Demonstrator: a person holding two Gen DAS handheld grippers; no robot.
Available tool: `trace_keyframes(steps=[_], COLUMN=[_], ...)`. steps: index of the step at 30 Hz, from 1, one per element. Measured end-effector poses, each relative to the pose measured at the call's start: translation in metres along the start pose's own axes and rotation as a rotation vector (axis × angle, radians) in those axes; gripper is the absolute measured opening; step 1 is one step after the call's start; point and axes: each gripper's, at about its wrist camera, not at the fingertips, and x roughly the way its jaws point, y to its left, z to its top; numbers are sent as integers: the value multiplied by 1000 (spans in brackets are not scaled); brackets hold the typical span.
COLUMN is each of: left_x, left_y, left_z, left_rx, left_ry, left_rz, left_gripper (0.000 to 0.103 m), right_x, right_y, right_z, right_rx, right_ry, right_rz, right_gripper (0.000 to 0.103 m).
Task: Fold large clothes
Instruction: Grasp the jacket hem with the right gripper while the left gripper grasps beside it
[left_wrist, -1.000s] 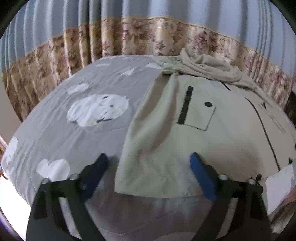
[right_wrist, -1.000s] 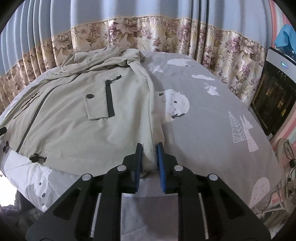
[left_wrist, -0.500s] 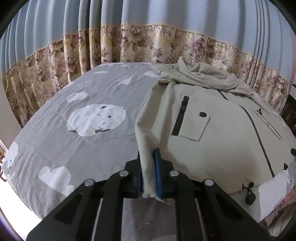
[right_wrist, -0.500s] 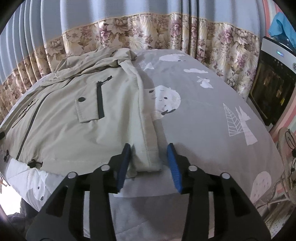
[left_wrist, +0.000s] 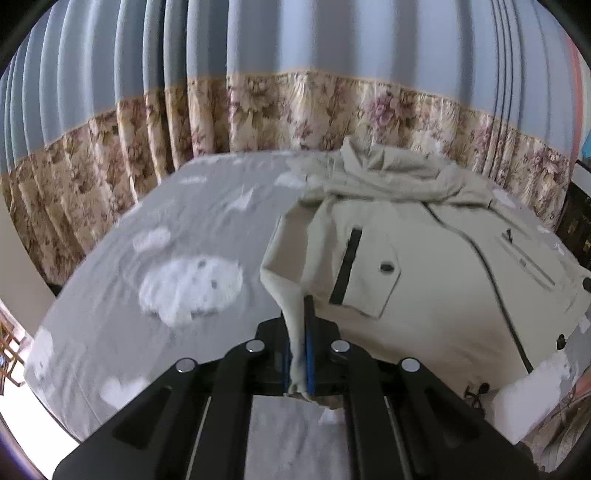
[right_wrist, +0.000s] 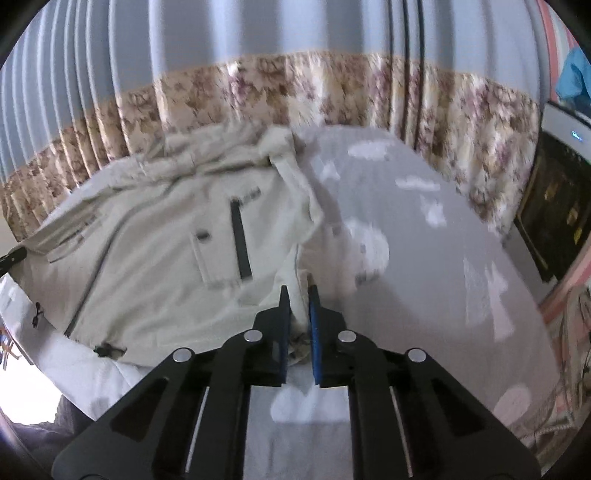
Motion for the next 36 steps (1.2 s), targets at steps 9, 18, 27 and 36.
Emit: trace_keyframes(steps=[9, 18, 27, 36], left_x=[13, 74, 223, 340], left_y=[-7, -14, -15, -26], left_z=[51, 161, 264, 268], left_rx=[51, 124, 97, 121], left_ry=[-66, -162, -76, 67], left_rz=[52, 104, 187, 247], left_gripper=[5, 6, 6, 8], right_x=[-4, 62, 203, 330], right_y=[0, -4, -8, -4], right_z=[52, 186, 295, 314], right_rx=[-60, -107, -119, -130], right_ry=[-103, -197, -116, 36], right_rz=[-38, -81, -136, -210], right_gripper=[9, 10, 10, 10])
